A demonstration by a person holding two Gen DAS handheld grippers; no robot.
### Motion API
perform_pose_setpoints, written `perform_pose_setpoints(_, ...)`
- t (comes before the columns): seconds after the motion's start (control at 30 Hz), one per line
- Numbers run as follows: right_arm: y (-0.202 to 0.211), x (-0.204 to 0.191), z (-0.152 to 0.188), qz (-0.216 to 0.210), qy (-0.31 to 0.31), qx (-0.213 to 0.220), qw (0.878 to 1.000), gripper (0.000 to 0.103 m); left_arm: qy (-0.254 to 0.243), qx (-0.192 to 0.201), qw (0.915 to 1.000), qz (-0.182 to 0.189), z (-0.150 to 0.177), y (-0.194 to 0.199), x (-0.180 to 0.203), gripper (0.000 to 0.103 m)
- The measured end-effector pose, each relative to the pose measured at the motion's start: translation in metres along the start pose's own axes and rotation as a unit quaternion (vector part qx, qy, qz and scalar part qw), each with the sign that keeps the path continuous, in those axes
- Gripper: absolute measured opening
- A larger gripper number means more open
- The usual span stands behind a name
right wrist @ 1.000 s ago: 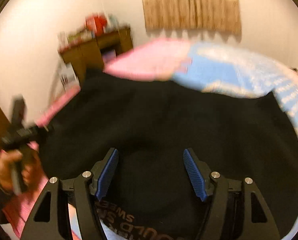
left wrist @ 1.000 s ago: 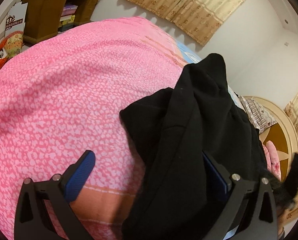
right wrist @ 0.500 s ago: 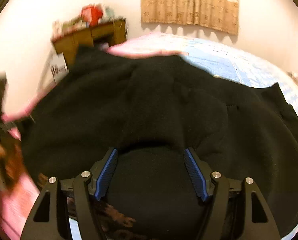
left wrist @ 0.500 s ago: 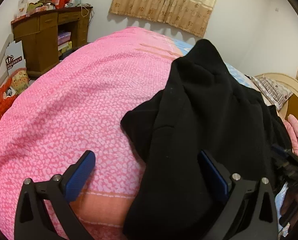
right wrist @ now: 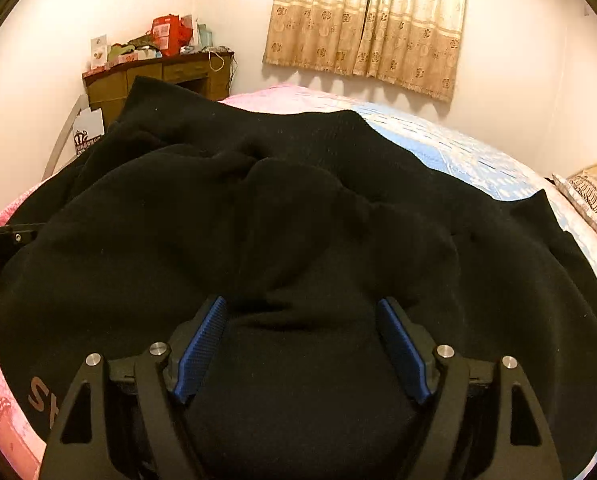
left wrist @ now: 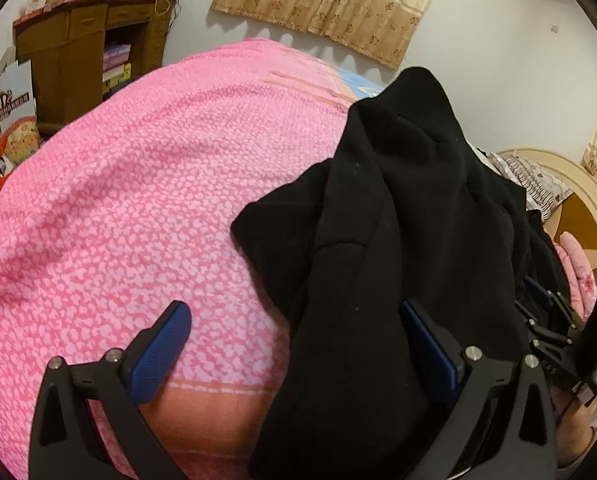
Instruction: Fold large clothes
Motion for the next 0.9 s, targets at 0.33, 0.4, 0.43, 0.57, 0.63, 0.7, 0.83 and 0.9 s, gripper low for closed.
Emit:
perform_pose_setpoints(0.33,0.000,0.003,-0.002,-0.004,-0.006,0.016,1.000,0.078,0.059,-0.019,0.9886,0.137,0.015,0.011,-0.018,0.103)
perform_pose_setpoints(0.4,-0.001,0.002,-0.002,-0.005,-0.007,0.018,1.000,0.078,0.059,-0.016,0.9896,0.130,0.017,0.010,-0.017,0.103)
perform_pose_setpoints(0.43,0.000,0.002,-0.001,-0.005,-0.008,0.019,1.000,0.078,0.060,-0.014,0.9899,0.128,0.016,0.009,-0.014,0.103)
perform_pose_setpoints(0.57,0.001,0.005,0.001,-0.006,-0.009,0.021,1.000,0.078,0.066,-0.012,0.9883,0.137,0.006,-0.001,-0.008,0.103)
perform_pose_setpoints(0.63,0.002,0.005,0.003,-0.006,-0.009,0.022,1.000,0.078,0.072,-0.015,0.9839,0.163,0.003,-0.005,-0.006,0.103)
perform_pose_setpoints(0.7,0.002,0.006,0.004,-0.006,-0.010,0.022,1.000,0.078,0.074,-0.017,0.9804,0.182,0.001,-0.008,-0.003,0.099)
perform_pose_setpoints(0.83,0.003,0.007,0.006,-0.006,-0.011,0.023,1.000,0.078,0.073,-0.021,0.9757,0.205,0.003,-0.012,-0.001,0.082)
perform_pose_setpoints(0.9,0.004,0.008,0.006,-0.006,-0.011,0.024,1.000,0.078,0.077,-0.020,0.9756,0.205,0.004,-0.012,-0.006,0.076)
Point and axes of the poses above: each gripper's, at about its wrist camera, not at the fingertips, and y roughly against the way its jaws point, x to its right, z to its underside, the point moved 1 cm from there along -y, roughly the way its jaws point, and after that the axes turned 2 degrees about -x, right-handed, at the moved point
